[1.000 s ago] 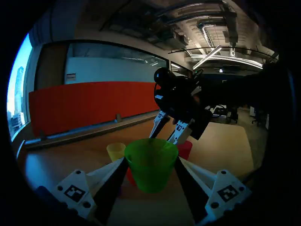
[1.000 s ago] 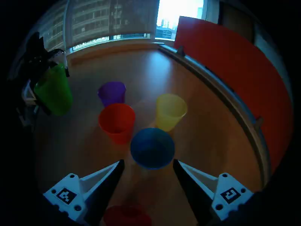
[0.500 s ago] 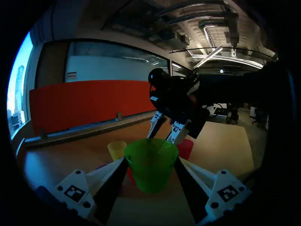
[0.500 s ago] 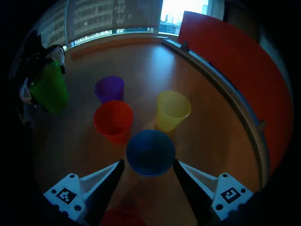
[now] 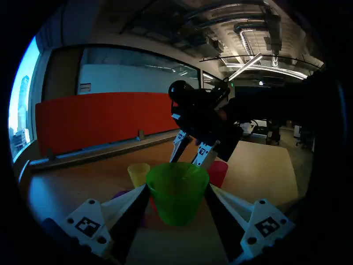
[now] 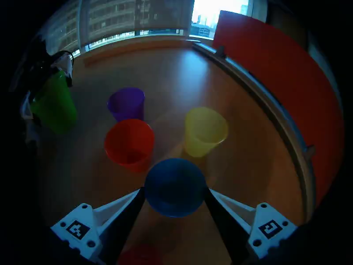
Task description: Pour water
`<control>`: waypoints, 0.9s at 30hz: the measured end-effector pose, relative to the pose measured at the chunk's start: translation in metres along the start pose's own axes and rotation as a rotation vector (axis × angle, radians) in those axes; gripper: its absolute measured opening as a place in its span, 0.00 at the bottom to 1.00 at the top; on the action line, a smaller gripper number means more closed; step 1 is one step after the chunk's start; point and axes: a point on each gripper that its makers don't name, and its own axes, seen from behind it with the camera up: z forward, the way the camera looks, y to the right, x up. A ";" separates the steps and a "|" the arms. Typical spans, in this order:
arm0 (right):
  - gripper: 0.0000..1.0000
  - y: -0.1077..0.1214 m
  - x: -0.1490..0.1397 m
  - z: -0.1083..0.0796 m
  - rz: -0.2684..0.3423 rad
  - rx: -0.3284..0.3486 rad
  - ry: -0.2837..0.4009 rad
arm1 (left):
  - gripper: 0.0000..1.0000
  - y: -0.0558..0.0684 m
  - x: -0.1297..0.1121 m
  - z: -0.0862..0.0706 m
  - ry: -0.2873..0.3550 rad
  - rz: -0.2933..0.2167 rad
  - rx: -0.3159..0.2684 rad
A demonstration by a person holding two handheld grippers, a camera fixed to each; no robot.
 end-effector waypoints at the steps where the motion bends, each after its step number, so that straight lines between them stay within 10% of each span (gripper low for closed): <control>1: 1.00 0.000 0.000 0.001 0.000 0.000 -0.001 | 0.85 0.000 0.000 0.000 0.000 0.000 0.000; 27: 0.92 -0.001 0.001 0.007 -0.017 0.012 -0.017 | 0.85 -0.002 -0.002 0.000 0.002 -0.005 -0.002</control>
